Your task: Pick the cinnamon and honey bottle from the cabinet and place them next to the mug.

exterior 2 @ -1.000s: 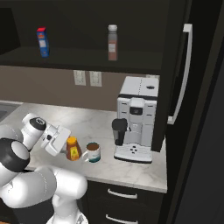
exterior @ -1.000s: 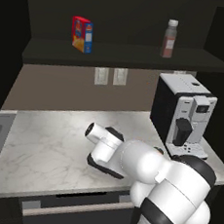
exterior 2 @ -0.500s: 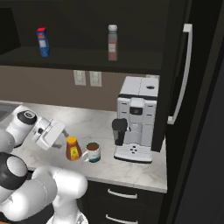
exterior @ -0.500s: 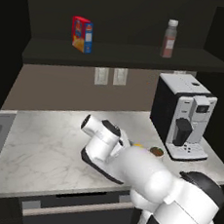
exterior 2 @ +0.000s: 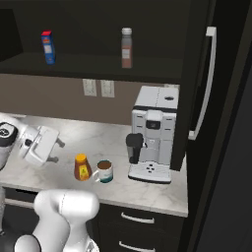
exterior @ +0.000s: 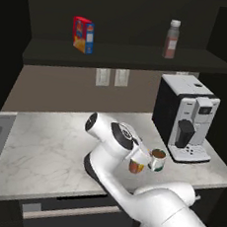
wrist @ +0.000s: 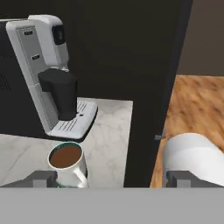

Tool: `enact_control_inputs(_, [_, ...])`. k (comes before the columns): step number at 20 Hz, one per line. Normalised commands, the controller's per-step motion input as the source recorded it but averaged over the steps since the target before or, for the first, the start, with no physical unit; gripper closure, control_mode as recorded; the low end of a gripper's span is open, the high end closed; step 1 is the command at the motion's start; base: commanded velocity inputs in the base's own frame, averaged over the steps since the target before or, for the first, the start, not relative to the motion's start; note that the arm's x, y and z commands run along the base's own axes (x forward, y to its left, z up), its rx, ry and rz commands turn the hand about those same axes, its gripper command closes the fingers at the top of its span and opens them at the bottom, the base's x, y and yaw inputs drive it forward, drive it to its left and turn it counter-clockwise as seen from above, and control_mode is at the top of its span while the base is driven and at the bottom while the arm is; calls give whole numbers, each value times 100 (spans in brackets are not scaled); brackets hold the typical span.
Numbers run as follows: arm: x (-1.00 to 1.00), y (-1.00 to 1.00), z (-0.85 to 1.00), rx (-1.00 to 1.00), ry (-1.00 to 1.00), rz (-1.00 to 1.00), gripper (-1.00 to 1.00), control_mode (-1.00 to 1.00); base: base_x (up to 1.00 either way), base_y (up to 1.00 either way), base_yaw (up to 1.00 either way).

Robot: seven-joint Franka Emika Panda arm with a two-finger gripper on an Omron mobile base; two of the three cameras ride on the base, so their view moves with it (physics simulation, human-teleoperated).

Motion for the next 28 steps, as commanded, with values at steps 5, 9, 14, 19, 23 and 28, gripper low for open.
enact_control_inputs(5, [-80, -44, 80, 1, -1, 38, -100, -100, 0, 0, 0])
enact_control_inputs(9, [-53, -67, 89, 1, -1, 48, -100, -100, 0, 0, 0])
enact_control_inputs(14, [-31, -72, 99, 1, 0, 53, -100, -100, 0, 0, 0])
enact_control_inputs(19, [-3, -60, 100, 7, 0, 55, -100, -100, 0, 0, 0])
enact_control_inputs(23, [-4, -33, 81, 10, 0, 55, -100, -100, 0, 0, 0])
enact_control_inputs(28, [0, -2, 22, 5, -3, 43, -100, -100, 0, 0, 0])
